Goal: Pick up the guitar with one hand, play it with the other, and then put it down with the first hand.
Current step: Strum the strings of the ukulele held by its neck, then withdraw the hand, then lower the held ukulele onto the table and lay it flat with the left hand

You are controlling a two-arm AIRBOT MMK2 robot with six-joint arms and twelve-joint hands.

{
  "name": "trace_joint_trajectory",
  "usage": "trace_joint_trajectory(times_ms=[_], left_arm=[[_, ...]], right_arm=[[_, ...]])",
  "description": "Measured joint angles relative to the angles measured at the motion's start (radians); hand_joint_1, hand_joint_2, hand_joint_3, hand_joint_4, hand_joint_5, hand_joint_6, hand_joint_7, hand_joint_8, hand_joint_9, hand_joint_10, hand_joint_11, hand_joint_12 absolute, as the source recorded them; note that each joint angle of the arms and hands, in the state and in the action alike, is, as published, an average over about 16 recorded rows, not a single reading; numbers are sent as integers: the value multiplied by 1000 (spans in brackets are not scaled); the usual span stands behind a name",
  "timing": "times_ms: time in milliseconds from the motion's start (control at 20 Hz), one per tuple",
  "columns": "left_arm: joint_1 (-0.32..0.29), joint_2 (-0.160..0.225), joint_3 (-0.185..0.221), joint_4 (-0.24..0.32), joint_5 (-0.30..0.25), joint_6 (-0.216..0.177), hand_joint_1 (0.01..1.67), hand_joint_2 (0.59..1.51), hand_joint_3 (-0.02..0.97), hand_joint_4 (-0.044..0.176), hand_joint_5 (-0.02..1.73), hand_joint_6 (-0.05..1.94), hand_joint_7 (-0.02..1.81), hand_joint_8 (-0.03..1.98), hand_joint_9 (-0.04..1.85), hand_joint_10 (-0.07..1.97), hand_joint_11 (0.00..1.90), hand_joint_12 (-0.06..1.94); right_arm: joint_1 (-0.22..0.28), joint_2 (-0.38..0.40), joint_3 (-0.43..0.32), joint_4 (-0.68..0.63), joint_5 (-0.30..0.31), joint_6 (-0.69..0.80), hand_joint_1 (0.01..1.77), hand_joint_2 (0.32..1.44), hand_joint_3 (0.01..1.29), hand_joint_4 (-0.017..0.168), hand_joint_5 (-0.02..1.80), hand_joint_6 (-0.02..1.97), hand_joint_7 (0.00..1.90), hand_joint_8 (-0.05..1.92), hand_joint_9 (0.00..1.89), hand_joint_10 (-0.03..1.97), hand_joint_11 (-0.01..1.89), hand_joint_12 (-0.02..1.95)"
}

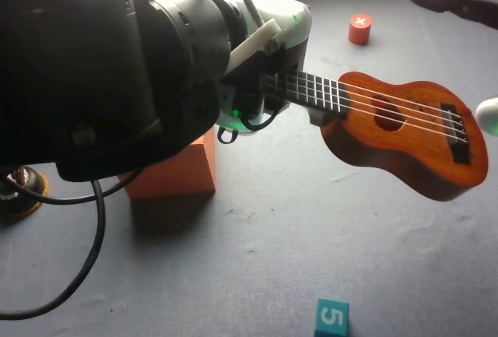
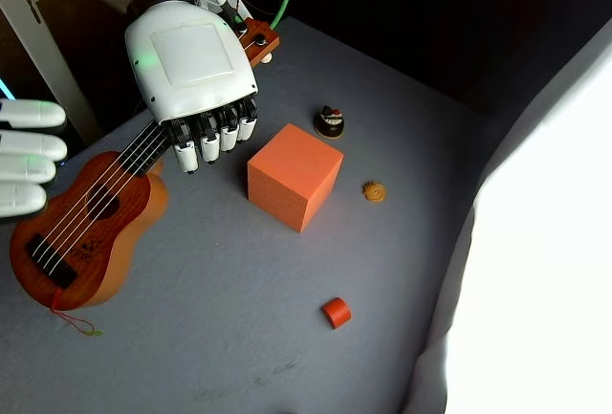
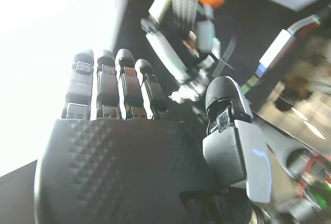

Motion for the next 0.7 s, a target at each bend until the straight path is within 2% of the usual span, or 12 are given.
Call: trace_joint_trajectory(times_ms=[250, 700], left_arm=[[53, -1, -6, 94, -6, -116, 1475, 1086, -15, 19, 1262, 1872, 1328, 1981, 1408, 1911, 1452, 1930], [221, -28, -13, 364, -20, -401, 1480, 1087, -16, 7, 1257, 1872, 1329, 1981, 1401, 1910, 1446, 1931]], right_arm=[[-1, -4, 2, 85, -61, -63, 20, 1301, 21, -3, 34, 15, 62, 14, 20, 5, 18, 3], [-1, -11, 5, 138, -108, -90, 20, 1301, 21, -4, 44, 15, 47, 14, 20, 5, 18, 3]])
